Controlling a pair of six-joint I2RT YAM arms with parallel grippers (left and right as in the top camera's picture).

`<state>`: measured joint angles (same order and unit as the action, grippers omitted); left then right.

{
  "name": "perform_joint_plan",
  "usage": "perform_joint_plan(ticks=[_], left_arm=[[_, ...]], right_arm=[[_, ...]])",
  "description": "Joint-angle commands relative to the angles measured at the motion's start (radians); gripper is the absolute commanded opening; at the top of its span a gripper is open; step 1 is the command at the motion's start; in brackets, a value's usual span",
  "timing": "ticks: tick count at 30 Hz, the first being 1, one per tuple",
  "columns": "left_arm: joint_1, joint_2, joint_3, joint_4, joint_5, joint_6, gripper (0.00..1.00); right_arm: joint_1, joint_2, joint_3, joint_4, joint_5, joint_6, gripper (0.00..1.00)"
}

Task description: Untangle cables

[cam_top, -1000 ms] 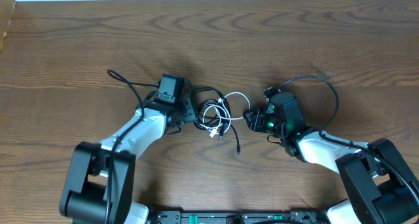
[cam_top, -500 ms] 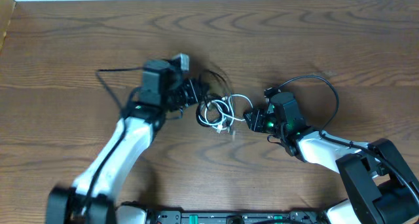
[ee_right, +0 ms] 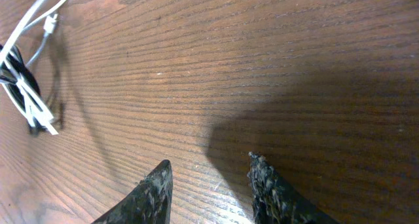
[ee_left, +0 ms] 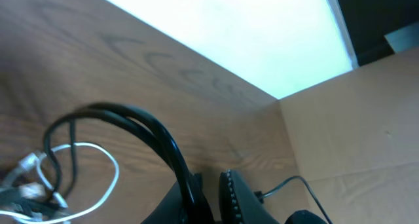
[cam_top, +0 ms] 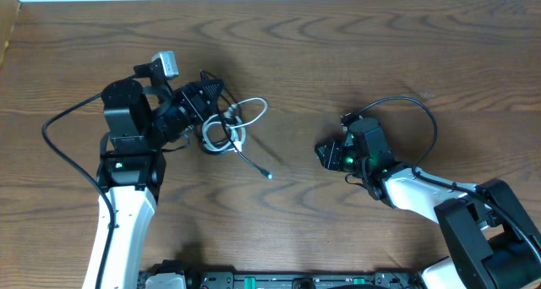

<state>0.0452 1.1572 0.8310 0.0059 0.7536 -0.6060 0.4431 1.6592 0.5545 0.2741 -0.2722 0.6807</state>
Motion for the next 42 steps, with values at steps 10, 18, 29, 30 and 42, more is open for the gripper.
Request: perform_joint_plan(ticks=[10, 18, 29, 30, 42], left_arm=[[-0.058, 0.254, 0.024, 0.071, -0.013, -0.122, 0.17], [-0.13, 0.348, 0.024, -0.038, -0.126, 0.245, 0.57], [0.174, 0.345, 0.024, -0.185, -0.345, 0.242, 0.65], [0.195, 0.345, 0.024, -0.192, -0.348, 0.243, 0.65], [0.265, 0.346, 0.024, -0.383, -0.458, 0.237, 0.59]], right_arm=[[0.01, 0.008, -0.011, -0.024, 0.031, 0.006, 0.36], [0.01, 0.008, -0.011, -0.03, 0.031, 0.006, 0.37], [0.009, 0.008, -0.011, -0.035, 0.043, 0.002, 0.38], [0.009, 0.008, -0.011, -0.035, 0.045, 0.002, 0.39], [0.01, 0.008, -0.011, -0.035, 0.045, 0.002, 0.39]])
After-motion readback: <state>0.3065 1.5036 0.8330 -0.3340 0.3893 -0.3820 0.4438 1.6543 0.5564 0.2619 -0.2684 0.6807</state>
